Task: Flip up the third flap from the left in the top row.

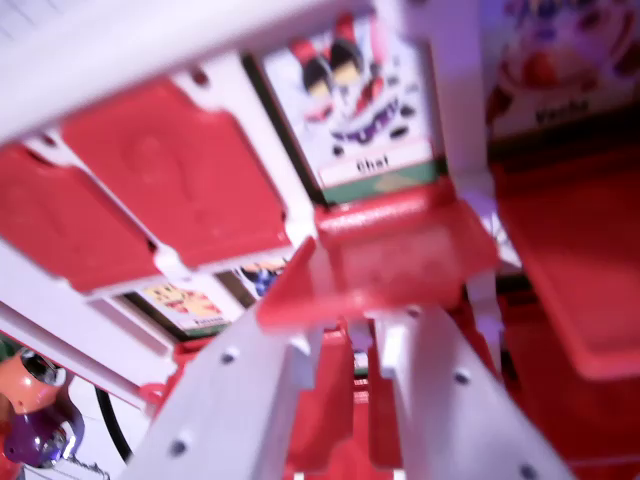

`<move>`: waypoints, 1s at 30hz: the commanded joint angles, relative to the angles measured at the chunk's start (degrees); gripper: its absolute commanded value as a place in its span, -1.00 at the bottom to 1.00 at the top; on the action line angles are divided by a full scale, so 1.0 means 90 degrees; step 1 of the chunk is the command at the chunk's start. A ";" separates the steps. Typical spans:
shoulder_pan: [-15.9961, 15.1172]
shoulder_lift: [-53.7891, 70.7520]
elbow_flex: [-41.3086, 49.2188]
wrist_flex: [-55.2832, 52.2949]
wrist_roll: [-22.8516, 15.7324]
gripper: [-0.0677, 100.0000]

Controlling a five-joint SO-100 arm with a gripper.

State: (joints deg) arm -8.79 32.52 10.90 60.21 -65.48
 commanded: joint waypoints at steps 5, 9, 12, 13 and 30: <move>0.0098 0.0254 -0.0928 -0.0508 -0.0020 -0.95; 0.0117 0.0234 -0.0957 -0.0752 -0.0049 -0.95; 0.0127 0.0234 -0.1006 -0.0908 -0.0039 -0.95; 0.0127 0.0234 -0.1016 -0.0928 -0.0049 -0.95; -0.0117 0.1670 -0.1201 0.1406 -0.0869 -0.95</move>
State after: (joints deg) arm -9.14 33.93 4.31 70.66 -71.10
